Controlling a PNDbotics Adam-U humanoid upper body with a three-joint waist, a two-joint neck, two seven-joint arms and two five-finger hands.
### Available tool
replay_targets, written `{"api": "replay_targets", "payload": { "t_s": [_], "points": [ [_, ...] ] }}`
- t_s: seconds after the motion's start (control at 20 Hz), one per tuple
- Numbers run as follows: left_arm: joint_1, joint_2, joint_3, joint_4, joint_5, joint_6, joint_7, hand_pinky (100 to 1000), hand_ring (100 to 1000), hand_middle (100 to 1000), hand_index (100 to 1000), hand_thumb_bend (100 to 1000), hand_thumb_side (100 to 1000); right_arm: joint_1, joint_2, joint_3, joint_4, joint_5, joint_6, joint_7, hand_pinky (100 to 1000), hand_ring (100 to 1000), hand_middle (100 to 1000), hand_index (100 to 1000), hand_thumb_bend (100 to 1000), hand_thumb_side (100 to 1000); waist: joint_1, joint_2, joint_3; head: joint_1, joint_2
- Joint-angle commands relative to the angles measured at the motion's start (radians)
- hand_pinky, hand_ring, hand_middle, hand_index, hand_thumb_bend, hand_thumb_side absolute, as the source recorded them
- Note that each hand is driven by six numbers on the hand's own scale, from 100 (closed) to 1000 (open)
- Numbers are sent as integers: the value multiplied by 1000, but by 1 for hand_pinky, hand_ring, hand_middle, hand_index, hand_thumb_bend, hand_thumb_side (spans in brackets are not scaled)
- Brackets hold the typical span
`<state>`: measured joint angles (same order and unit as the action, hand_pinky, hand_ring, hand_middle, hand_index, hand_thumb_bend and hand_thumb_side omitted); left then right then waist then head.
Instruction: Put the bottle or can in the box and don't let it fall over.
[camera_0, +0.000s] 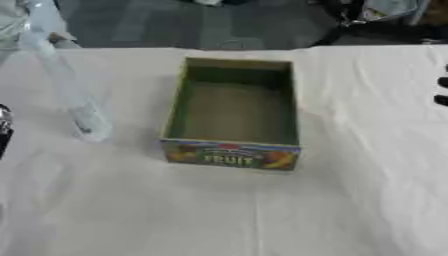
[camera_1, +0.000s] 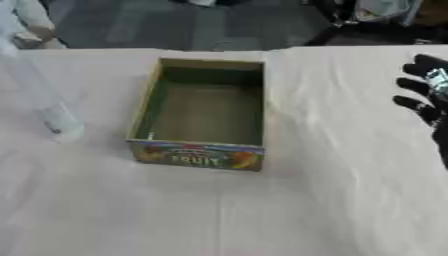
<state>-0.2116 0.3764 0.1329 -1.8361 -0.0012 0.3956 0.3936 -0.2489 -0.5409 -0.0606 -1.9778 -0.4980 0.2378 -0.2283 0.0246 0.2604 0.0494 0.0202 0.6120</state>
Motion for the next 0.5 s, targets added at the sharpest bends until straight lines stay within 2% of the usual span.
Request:
{"api": "replay_targets", "payload": {
  "t_s": [0.05,0.2,0.5],
  "points": [
    [-17,44,0,2,-64,-2,-56,1000,807,719,871,100,626,-8,-16,-5,-17,-6,-2,5,815,858,806,839,100,524,-1,-27,0,5,-12],
    [-28,50,3,17,-91,-1,-92,1000,800,702,867,100,605,-8,-16,-4,-16,-8,-1,6,815,858,805,838,100,531,-3,-27,1,6,-13],
    [-48,64,-3,38,-80,-16,-130,1000,798,696,870,100,607,-7,-17,-4,-16,-13,0,4,815,856,804,837,100,524,-3,-28,1,14,-12]
  ]
}}
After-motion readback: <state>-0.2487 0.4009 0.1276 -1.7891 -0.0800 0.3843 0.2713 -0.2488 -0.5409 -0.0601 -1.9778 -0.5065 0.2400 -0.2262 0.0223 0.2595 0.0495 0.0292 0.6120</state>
